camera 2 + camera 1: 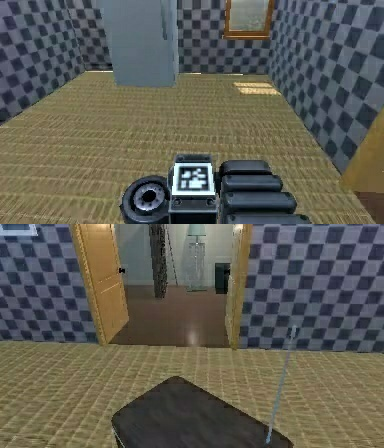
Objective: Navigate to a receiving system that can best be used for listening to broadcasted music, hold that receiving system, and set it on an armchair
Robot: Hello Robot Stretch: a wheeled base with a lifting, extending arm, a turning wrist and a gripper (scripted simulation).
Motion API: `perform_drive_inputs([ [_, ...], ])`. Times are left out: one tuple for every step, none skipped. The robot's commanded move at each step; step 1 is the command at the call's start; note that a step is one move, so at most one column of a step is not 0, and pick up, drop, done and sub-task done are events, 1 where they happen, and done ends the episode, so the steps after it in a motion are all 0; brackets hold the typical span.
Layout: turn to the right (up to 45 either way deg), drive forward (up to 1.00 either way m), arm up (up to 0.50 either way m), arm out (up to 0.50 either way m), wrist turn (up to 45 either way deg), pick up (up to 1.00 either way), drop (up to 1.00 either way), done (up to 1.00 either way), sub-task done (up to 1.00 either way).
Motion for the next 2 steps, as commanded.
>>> perform_drive_inputs([
  [0.0, 1.0, 0.0, 0.0, 0.0, 0.0, 0.0, 0.0, 0.0],
  [0.0, 1.0, 0.0, 0.0, 0.0, 0.0, 0.0, 0.0, 0.0],
])
